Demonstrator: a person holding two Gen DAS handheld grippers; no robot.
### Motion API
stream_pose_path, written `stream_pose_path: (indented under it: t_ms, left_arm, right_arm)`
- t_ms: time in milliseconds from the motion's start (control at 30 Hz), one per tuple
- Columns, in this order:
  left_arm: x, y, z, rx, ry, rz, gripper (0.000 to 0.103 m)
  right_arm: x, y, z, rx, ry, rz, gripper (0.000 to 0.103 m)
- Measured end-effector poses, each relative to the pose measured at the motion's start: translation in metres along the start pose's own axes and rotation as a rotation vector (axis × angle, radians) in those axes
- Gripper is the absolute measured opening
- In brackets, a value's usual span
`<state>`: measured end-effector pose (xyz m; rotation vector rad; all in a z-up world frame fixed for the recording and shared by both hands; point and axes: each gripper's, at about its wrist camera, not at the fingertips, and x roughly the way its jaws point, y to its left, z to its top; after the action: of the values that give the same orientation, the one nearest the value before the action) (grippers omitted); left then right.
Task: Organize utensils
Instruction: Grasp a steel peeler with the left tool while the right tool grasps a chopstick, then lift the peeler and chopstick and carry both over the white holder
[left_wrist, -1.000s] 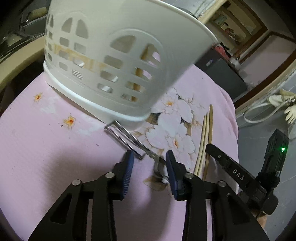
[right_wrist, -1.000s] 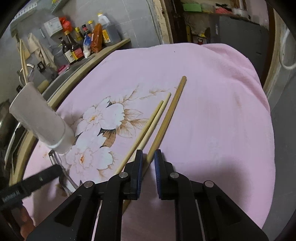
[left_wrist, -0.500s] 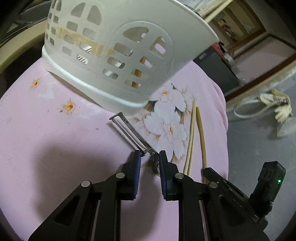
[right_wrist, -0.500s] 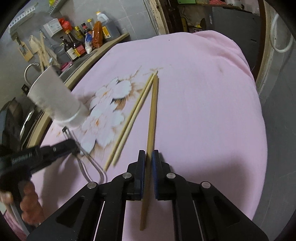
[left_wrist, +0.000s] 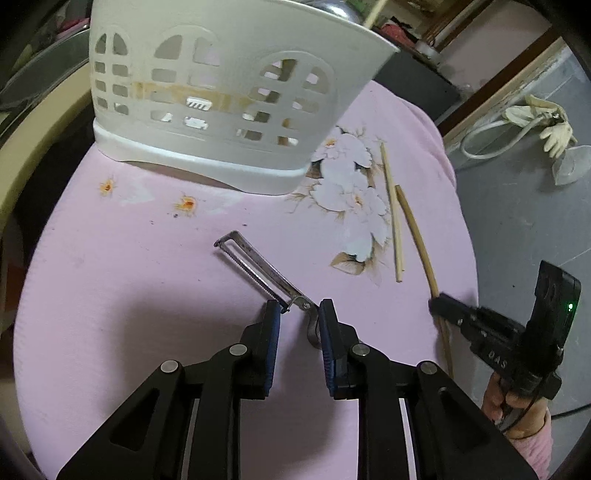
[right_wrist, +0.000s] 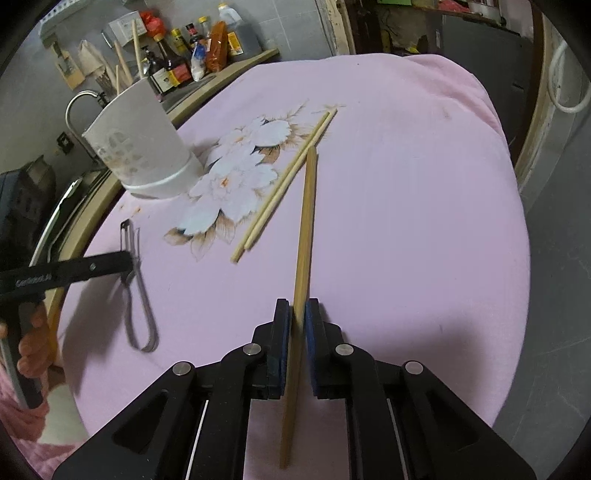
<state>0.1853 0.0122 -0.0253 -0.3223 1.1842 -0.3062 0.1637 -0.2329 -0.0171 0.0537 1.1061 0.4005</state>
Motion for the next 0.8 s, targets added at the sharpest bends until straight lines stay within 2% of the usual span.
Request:
stream_pose_path:
  t_ms: [67,133,233,400,467,500,567,600,633,733,800]
  left_arm:
    - [0.001,0.002,0.002,-0.009,0.022,0.0,0.022]
    - [0.003,0.003,0.006,-0.028,0.036,0.0,0.031]
    - [0.003,0.003,0.012,-0.055,0.042,0.025,0.037]
    - [0.012,0.004,0.023,-0.102,0.065,0.082,0.037]
    - [0.014,0.0,0.026,-0.096,0.069,0.104,0.031]
    - [0.017,-0.002,0.027,-0.096,0.07,0.123,0.021]
    - [0.018,-0.003,0.028,-0.094,0.07,0.128,0.019]
    - [0.017,-0.004,0.027,-0.086,0.066,0.129,0.017]
    - [0.016,-0.006,0.026,-0.07,0.066,0.124,0.014]
    - [0.017,-0.021,0.019,0.004,0.051,0.11,0.01]
    - [0.011,-0.031,0.01,0.068,0.023,0.094,0.009]
  right_arm:
    - [0.004,0.0,0.008,-0.011,-0.011,-0.011,0.011]
    - [0.01,-0.001,0.018,-0.013,-0.012,-0.012,0.012]
    - [0.017,-0.004,0.035,-0.014,-0.005,-0.015,0.013]
    - [0.033,-0.007,0.055,-0.007,0.004,-0.016,0.016]
    - [0.038,-0.006,0.06,-0.013,0.009,-0.012,0.016]
    - [0.039,-0.005,0.062,-0.016,0.012,-0.007,0.016]
    - [0.042,-0.005,0.063,-0.017,0.009,-0.004,0.016]
    - [0.042,-0.004,0.062,-0.021,0.007,-0.01,0.009]
    - [0.042,-0.003,0.06,-0.027,0.007,-0.024,0.007]
    - [0.036,-0.005,0.054,0.011,0.009,0.0,0.006]
    - [0.027,-0.004,0.048,0.02,-0.019,0.016,0.005]
